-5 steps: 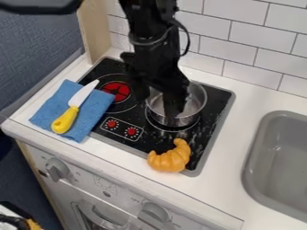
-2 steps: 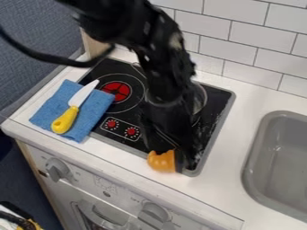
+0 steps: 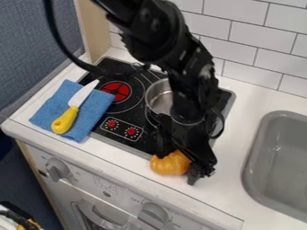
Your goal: Move the shrimp to the upper left corner of the cooker
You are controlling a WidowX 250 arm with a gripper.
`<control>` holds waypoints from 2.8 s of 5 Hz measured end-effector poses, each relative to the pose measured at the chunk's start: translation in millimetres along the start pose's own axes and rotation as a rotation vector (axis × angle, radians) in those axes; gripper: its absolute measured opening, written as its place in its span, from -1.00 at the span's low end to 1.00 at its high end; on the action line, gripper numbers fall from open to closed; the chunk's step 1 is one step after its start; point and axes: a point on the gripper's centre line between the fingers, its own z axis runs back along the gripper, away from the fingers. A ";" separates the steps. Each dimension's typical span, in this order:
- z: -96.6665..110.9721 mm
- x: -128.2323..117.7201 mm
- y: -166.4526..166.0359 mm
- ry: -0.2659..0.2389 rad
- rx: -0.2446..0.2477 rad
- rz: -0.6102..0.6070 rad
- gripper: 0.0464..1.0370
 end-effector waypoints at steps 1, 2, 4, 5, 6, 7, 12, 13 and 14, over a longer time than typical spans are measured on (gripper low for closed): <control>-1.0 4.5 -1.0 -0.014 -0.003 0.005 0.31; -0.6 1.1 -2.1 -0.012 -0.007 0.002 0.23; 63.9 2.4 52.1 -0.083 -0.004 0.125 0.23; 103.6 16.0 107.9 -0.129 0.036 0.239 0.23; 86.1 15.3 163.1 -0.085 0.065 0.334 0.23; 61.3 20.9 215.9 -0.044 0.081 0.399 0.23; -6.4 35.4 254.9 0.042 0.070 0.442 0.23; -6.1 37.6 254.2 0.041 0.078 0.442 0.38; -8.4 36.0 253.0 0.040 0.076 0.444 0.88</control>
